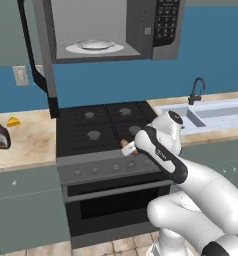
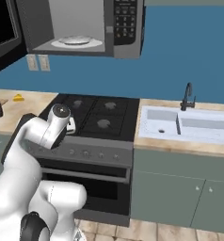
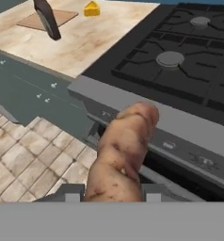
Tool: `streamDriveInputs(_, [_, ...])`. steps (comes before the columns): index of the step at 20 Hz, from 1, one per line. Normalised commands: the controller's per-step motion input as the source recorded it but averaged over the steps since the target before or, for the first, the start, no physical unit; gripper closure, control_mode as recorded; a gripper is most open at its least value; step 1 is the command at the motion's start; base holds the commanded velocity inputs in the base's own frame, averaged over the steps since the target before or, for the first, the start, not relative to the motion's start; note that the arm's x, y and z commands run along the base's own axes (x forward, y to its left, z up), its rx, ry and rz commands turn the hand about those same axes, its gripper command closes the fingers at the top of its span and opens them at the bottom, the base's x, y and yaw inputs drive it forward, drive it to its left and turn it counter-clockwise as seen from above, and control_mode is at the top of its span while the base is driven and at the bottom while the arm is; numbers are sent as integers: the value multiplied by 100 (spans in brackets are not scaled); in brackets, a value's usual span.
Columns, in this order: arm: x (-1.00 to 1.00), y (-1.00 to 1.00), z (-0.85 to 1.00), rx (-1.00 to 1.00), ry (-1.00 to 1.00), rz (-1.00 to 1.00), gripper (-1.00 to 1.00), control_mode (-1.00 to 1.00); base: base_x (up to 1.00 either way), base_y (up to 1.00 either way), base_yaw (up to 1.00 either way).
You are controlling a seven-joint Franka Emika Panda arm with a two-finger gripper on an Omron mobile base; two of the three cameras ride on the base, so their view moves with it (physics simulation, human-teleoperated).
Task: Retrieve the reheated potato from the microwave, then place the potato, cheese, and condiment on the cutting board.
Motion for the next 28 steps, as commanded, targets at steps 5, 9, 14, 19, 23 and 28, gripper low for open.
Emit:
streamDriveInputs(5, [0,0,0,0,0,0,100,100,-57,23,0])
streamDriveInputs(9, [0,0,0,0,0,0,100,100,-38,65,0])
streamDriveInputs(14, [0,0,0,0,0,0,100,100,-34,63,-2])
streamDriveInputs(19, [0,0,0,0,0,0,100,100,-27,66,-4])
streamDriveInputs(23, [0,0,0,0,0,0,100,100,-15,70,-9])
streamDriveInputs(28, [0,0,0,0,0,0,100,100,-3,78,-13])
